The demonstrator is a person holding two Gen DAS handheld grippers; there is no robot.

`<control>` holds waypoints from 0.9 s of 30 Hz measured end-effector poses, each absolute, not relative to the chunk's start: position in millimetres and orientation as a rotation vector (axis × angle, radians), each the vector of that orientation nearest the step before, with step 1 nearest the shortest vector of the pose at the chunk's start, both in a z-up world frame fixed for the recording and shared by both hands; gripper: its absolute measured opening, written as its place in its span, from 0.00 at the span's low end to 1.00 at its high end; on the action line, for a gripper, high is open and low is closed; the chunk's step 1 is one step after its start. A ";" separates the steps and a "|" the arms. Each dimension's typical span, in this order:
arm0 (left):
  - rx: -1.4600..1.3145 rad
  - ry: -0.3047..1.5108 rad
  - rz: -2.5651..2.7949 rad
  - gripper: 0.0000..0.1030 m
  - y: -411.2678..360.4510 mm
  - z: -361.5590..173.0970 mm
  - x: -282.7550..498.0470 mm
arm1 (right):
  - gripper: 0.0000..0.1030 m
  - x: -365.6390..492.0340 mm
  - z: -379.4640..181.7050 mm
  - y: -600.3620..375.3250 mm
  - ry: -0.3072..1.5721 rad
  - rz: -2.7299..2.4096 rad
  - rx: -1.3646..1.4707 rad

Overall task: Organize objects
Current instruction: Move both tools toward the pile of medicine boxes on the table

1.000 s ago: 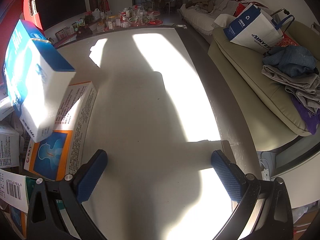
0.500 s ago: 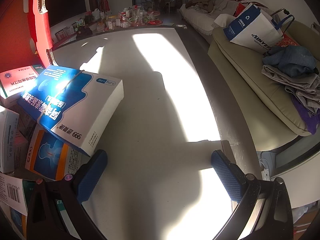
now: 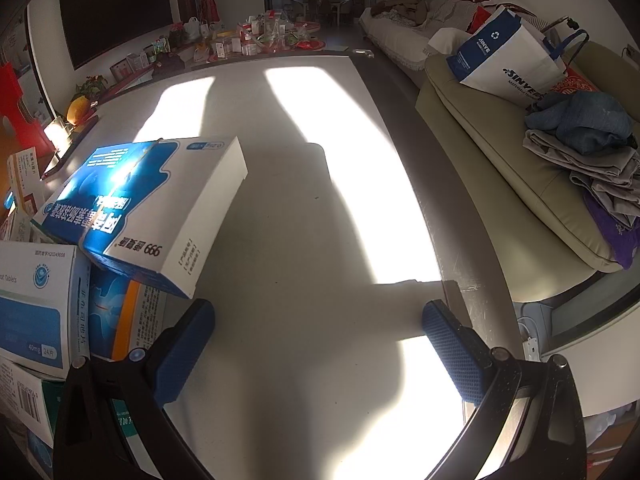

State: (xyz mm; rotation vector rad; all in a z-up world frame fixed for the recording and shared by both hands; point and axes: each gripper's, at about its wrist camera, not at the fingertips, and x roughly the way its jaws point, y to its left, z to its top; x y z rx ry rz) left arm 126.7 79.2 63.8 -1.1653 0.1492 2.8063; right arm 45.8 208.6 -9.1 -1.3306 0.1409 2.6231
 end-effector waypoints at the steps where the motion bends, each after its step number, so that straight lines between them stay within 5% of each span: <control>1: -1.164 0.156 2.809 1.00 79.6 63.9 127.0 | 1.00 45.9 -8.9 208.8 0.141 2.623 -1.331; 27: -1.058 0.076 2.920 1.00 49.2 91.7 129.0 | 1.00 45.5 -9.4 208.7 0.141 2.622 -1.331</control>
